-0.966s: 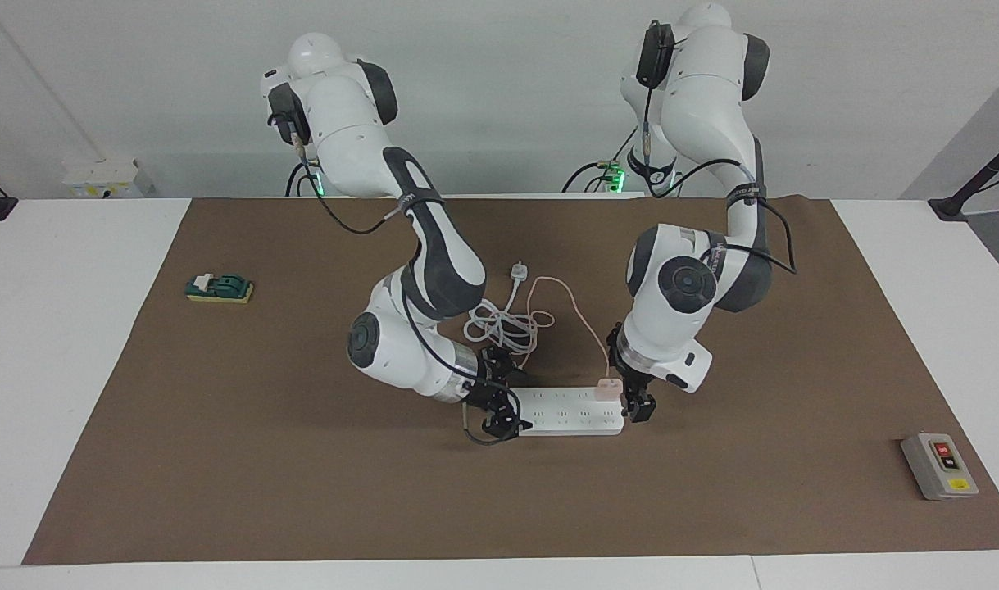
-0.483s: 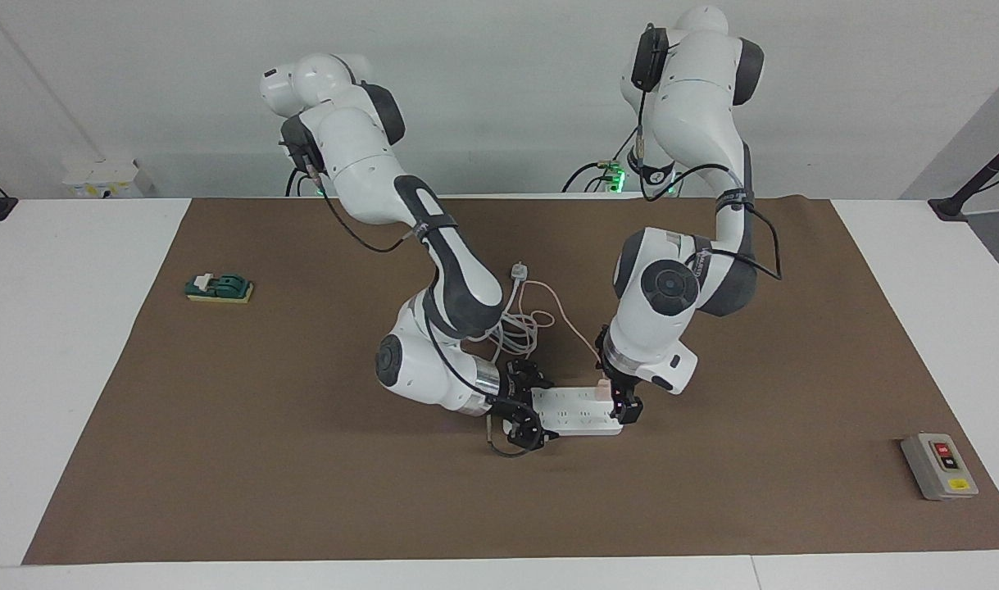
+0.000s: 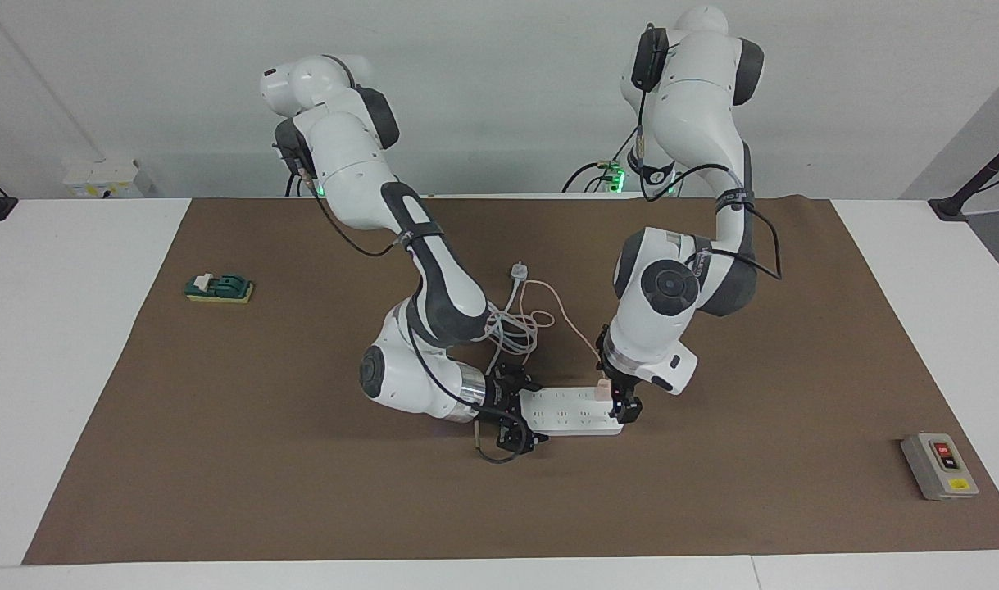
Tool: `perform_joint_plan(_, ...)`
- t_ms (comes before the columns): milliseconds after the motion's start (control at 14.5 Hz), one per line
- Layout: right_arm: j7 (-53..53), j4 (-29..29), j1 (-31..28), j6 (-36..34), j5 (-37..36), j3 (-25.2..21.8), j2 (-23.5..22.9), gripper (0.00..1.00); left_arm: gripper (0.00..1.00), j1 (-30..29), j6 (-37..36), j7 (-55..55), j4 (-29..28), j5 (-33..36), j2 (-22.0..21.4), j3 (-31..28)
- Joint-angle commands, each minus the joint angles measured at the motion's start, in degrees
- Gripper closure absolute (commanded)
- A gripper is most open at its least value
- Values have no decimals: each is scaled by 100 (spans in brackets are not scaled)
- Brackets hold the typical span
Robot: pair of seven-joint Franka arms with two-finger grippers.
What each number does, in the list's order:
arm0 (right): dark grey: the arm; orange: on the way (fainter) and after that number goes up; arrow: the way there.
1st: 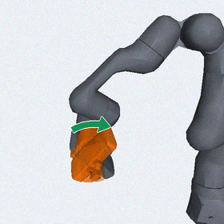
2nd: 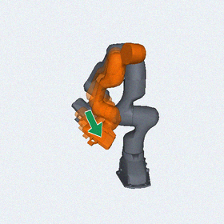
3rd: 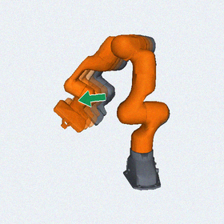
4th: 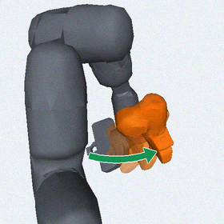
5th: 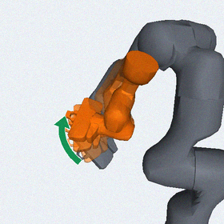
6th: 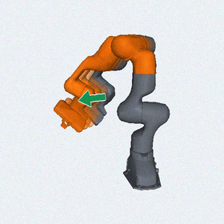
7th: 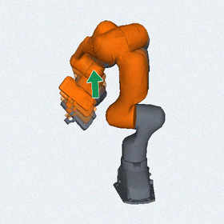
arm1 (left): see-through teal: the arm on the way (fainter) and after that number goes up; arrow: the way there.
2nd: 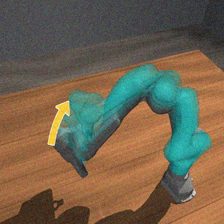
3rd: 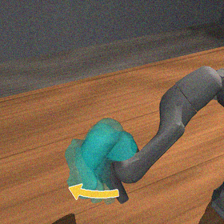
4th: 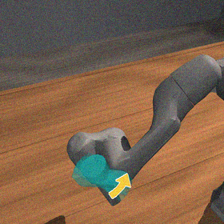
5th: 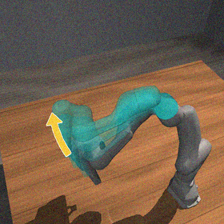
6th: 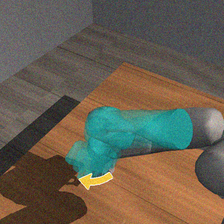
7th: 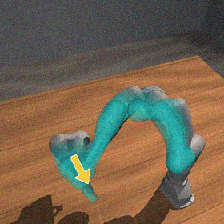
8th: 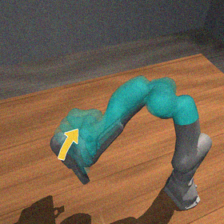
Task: Unplug charger and place it aside
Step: 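Grasp the pink charger with the left gripper while the right gripper holds the strip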
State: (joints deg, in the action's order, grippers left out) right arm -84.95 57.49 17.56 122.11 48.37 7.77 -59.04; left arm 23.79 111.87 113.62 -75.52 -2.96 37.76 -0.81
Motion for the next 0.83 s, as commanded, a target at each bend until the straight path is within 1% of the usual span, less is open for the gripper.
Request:
perform_joint_plan(0,242,-10,-60,-73,85,67,-90,0,19,64,-86,-278,151,-29,91,-77)
perform_joint_plan(138,251,-1,-60,-178,94,75,-81,0,26,64,-86,-287,143,-29,91,-77)
perform_joint_plan(276,251,-1,-60,-258,103,75,-72,0,39,64,-86,-401,143,-29,91,-77)
perform_joint_plan(345,243,-1,-78,-275,103,75,-64,0,63,82,-95,-515,134,-37,91,-68)
perform_joint_plan(414,251,-1,-52,-267,94,67,-63,0,78,90,-95,-603,116,-20,91,-77)
perform_joint_plan(483,251,8,-34,-180,94,67,-72,0,96,151,-121,-665,99,24,100,-77)
perform_joint_plan(552,251,8,-8,-179,85,67,-72,0,100,317,-156,-787,81,50,109,-94)
perform_joint_plan(759,505,95,80,-74,76,58,-37,0,100,319,-174,-832,81,156,100,-86)
